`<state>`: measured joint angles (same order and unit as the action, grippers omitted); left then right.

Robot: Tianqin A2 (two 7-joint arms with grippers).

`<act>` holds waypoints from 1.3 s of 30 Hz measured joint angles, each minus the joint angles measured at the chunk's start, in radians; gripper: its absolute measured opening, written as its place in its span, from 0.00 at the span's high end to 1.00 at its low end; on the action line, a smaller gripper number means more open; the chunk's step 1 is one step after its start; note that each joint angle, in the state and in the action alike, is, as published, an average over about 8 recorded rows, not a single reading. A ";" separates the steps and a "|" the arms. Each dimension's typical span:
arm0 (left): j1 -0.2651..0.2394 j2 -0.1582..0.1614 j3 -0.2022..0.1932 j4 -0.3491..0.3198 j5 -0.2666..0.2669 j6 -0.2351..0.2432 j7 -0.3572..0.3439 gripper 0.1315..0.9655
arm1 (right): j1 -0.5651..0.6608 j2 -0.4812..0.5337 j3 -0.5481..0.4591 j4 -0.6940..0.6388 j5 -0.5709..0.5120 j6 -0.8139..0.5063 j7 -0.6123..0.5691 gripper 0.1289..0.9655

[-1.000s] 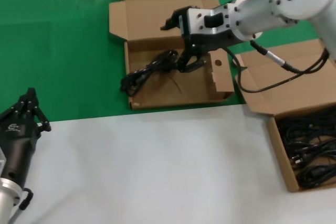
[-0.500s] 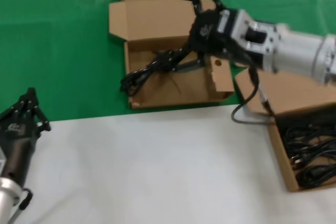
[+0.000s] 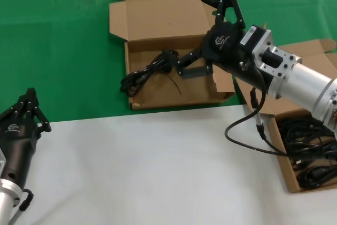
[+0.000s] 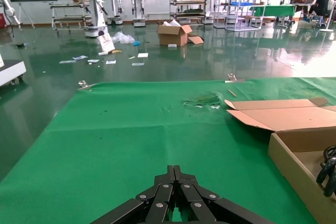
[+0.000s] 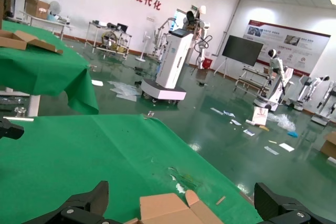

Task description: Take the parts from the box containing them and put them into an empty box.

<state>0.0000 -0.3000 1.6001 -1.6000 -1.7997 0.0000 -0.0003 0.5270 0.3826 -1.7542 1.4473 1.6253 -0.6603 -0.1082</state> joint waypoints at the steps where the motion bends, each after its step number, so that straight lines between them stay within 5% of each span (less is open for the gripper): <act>1: 0.000 0.000 0.000 0.000 0.000 0.000 0.000 0.99 | -0.001 0.000 0.000 0.000 0.000 0.001 0.000 0.03; 21: 0.000 0.000 0.000 0.000 0.000 0.000 0.000 0.82 | -0.109 -0.017 0.032 0.032 0.036 0.137 0.022 0.00; 39: 0.000 0.000 0.000 0.000 0.000 0.000 0.000 0.36 | -0.236 -0.037 0.069 0.068 0.078 0.295 0.048 0.00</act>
<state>0.0000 -0.3000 1.6000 -1.6000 -1.7999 0.0000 -0.0002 0.2915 0.3456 -1.6852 1.5156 1.7034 -0.3653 -0.0599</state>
